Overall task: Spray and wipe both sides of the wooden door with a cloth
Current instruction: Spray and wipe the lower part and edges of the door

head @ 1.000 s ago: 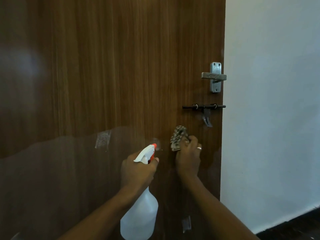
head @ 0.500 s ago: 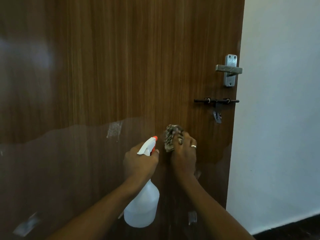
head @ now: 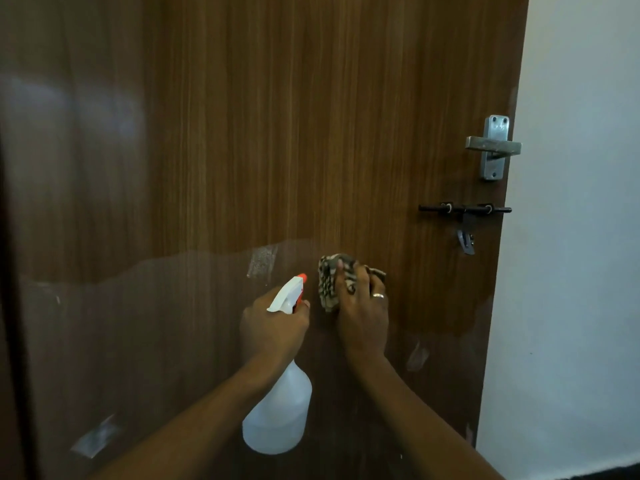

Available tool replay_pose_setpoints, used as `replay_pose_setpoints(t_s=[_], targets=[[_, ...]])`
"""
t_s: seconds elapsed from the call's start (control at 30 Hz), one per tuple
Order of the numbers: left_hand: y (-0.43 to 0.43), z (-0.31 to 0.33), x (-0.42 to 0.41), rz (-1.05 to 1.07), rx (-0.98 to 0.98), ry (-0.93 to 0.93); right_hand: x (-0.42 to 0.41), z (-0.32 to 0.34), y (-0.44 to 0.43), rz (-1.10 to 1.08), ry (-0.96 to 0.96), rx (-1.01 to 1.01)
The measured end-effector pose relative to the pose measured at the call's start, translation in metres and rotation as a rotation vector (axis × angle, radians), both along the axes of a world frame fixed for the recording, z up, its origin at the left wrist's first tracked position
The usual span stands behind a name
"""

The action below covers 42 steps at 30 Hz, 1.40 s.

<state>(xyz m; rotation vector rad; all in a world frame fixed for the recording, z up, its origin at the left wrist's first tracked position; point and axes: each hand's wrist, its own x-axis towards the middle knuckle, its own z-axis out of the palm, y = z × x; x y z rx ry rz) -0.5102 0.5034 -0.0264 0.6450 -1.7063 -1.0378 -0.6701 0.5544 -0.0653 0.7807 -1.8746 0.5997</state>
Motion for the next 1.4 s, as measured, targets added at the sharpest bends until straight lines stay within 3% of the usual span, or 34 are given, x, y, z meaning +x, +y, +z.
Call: replay_pose_setpoints(t_s=[0.13, 0.3, 0.43, 0.53, 0.6, 0.7, 0.83, 0.93, 1.2, 1.4], targets=[[-0.012, -0.002, 0.01, 0.012, 0.033, 0.026, -0.008, -0.032, 0.02, -0.012, -0.001, 0.043], [-0.027, -0.003, 0.021, 0.019, 0.072, 0.047, 0.003, 0.013, 0.008, -0.121, -0.189, -0.208], [-0.039, 0.001, 0.034, 0.033, 0.088, 0.065, 0.033, 0.04, -0.039, -0.022, -0.036, -0.111], [-0.048, 0.0, 0.046, 0.043, 0.112, 0.08, 0.045, 0.0, -0.057, 0.142, 0.212, 0.037], [-0.055, -0.004, 0.054, 0.065, 0.122, 0.072, 0.038, -0.032, -0.045, 0.181, 0.275, 0.126], [-0.066, -0.012, 0.066, 0.11, 0.128, 0.048, 0.022, -0.049, -0.027, 0.128, 0.213, 0.188], [-0.078, -0.016, 0.078, 0.141, 0.154, 0.045, 0.048, -0.014, -0.055, 0.096, 0.039, 0.025], [-0.085, -0.015, 0.086, 0.159, 0.143, 0.031, 0.074, 0.016, -0.087, 0.152, 0.019, -0.031], [-0.093, -0.011, 0.105, 0.147, 0.129, 0.073, 0.058, -0.038, -0.07, 0.206, 0.245, 0.329], [-0.11, -0.02, 0.131, 0.187, 0.172, 0.095, 0.086, -0.003, -0.085, 0.113, -0.007, 0.042]])
